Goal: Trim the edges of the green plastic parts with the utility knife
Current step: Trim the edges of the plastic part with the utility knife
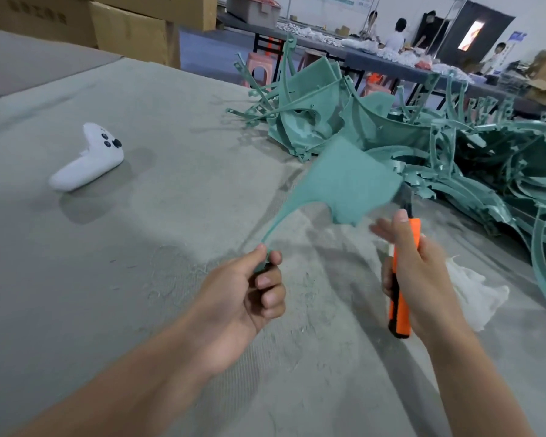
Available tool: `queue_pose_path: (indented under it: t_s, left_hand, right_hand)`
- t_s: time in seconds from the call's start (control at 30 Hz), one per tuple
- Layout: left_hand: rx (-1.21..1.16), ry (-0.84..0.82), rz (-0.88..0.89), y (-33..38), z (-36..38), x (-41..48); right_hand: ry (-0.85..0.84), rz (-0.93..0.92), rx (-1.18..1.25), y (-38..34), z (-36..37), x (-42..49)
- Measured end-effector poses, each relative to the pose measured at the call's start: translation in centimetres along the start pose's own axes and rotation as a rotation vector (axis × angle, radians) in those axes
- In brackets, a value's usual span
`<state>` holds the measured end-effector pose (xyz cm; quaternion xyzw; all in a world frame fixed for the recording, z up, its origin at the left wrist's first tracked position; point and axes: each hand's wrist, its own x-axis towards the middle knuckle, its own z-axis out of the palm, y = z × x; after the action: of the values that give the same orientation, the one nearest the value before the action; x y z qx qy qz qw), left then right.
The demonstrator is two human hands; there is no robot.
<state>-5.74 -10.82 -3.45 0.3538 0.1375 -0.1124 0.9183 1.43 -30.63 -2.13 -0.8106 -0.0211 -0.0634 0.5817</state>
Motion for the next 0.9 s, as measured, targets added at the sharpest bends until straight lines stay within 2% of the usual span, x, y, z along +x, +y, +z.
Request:
queue_pose_path:
  t_s: [0.13, 0.27, 0.37, 0.5, 0.7, 0.9]
  left_hand:
    - [0.015, 0.053, -0.043, -0.6, 0.2, -0.1]
    - [0.231, 0.043, -0.091, -0.9, 0.0, -0.4]
    - [0.322, -0.016, -0.128, -0.6, 0.0, -0.7]
    - [0.24, -0.106, -0.139, 0.0, 0.2, -1.0]
    - [0.128, -0.174, -0.189, 0.0, 0.3, -1.2]
    - [-0.051, -0.243, -0.234, 0.0, 0.3, -1.3]
  right_hand:
    - [-0.181, -0.22, -0.191, 0.4, 1.5, -0.5]
    - [-0.337, -0.384, -0.449, 0.9, 2.9, -1.5]
    - [-0.462, -0.432, -0.52, 0.8, 3.1, -1.7]
    - [-0.616, -0.445, -0.502, 0.4, 2.7, -1.6]
    - [-0.638, -0.452, -0.412, 0.2, 2.2, -1.5]
    - [-0.705, -0.296, -0.315, 0.2, 1.4, -1.2]
